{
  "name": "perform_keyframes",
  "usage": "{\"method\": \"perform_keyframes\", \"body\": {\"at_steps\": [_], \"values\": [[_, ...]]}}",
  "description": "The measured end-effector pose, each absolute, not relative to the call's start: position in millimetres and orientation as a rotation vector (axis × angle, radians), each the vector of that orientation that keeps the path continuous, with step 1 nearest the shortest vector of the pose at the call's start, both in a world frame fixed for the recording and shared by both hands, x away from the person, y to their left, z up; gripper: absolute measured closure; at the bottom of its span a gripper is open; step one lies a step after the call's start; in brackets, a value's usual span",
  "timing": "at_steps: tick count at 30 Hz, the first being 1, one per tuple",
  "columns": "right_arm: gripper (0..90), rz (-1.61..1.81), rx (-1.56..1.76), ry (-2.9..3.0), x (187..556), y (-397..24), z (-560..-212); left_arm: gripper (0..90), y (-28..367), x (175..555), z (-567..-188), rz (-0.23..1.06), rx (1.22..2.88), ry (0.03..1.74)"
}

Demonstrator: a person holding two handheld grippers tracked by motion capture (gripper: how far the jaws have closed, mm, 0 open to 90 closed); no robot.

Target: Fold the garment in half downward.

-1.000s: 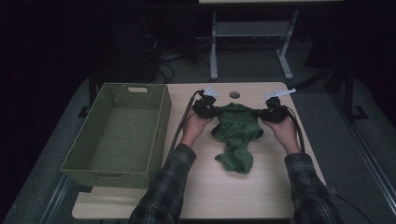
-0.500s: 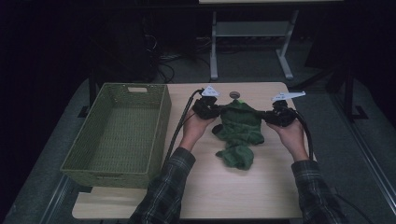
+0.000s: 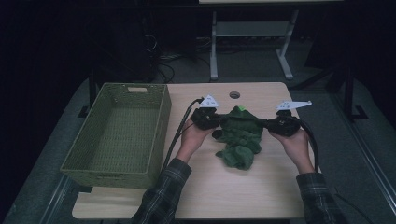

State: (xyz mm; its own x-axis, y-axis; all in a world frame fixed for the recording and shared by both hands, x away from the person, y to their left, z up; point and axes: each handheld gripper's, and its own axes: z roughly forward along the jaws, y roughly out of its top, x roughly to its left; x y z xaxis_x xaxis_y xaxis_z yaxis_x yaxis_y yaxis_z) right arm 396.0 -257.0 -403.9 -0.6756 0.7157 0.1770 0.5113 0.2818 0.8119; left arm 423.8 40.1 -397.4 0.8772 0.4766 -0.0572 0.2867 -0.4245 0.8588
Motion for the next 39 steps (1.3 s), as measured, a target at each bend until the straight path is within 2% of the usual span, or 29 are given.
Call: {"method": "perform_keyframes", "body": {"at_steps": [22,39], "values": [[87.0,1.381,1.041,2.399,337,-248,-415,86.7,52,372,-409,0.220,2.085,0.441],[85.8,1.353,1.002,2.478,300,-240,-434,86.5,59,340,-437,0.174,2.134,0.364]]}}
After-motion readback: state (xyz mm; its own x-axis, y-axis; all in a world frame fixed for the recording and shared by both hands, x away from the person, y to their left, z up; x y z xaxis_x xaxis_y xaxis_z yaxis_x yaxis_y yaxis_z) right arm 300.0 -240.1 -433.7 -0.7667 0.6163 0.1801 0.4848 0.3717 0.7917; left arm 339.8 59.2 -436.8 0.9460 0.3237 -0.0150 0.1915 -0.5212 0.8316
